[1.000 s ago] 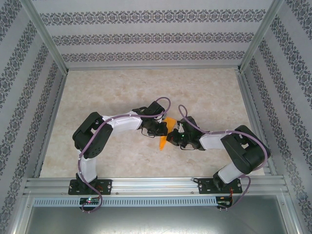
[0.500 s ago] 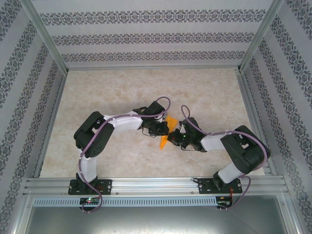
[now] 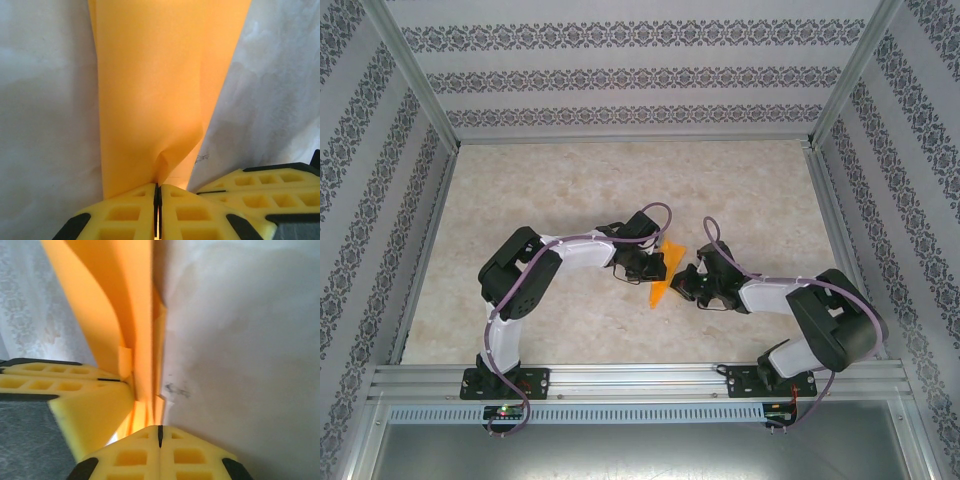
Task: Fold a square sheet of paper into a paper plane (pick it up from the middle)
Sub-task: Fold the wing for the fifth time at the center of the table.
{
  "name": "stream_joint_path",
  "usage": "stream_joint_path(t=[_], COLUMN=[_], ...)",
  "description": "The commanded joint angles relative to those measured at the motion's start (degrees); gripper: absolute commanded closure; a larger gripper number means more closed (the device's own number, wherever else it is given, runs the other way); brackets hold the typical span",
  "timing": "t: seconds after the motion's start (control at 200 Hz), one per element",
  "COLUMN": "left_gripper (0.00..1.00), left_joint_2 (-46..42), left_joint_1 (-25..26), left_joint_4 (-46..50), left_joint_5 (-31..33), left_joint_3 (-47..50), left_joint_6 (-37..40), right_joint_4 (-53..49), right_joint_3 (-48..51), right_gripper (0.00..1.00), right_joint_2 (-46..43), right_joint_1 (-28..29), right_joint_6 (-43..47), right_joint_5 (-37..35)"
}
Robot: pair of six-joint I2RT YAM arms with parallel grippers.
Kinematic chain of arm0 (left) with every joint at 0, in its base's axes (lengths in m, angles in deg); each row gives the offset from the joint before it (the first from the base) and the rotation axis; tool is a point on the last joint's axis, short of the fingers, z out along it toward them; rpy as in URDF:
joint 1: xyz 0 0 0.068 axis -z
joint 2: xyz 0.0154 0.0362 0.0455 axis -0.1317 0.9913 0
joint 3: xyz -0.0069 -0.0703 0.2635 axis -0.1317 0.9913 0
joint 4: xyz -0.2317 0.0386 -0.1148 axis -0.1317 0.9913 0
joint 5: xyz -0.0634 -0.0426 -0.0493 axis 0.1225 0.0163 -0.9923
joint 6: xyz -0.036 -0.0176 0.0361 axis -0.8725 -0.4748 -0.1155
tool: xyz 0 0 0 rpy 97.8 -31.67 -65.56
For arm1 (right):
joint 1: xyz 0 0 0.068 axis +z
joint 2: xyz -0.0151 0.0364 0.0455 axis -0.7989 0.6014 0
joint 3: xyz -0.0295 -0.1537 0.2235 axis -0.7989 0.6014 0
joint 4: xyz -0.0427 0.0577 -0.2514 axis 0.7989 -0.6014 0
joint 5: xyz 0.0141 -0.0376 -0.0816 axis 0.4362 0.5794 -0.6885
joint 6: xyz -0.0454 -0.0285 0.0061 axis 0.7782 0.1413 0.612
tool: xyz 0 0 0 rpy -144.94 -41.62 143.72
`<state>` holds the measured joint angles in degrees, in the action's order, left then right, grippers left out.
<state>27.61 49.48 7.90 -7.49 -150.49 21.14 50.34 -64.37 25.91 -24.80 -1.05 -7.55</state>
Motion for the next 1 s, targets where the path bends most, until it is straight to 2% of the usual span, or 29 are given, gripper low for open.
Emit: stream_joint_path(t=[0.0,0.62,0.999], left_gripper=[0.88,0.88,0.88], left_joint_2=[0.1,-2.8,-2.9], left_joint_1=[-0.2,-0.4,-0.5], left_joint_4=[-0.7,-2.7,-5.9], left_joint_5=[0.2,-3.5,-5.3], left_joint_3=[-0.2,-1.1,0.7], left_joint_6=[0.0,-1.9,-4.5], right_joint_4=[-2.1,10.1,11.8], right_joint_3=[0.1,-0.5,0.7], right_gripper=[1.00,1.00,1.00], right_joint_2=[-0.1,5.2,5.4], right_joint_1=[-0.7,-1.4,-1.4], right_joint_6=[-1.5,-4.7,-5.7], right_joint_5=[-1.3,2.4,2.5])
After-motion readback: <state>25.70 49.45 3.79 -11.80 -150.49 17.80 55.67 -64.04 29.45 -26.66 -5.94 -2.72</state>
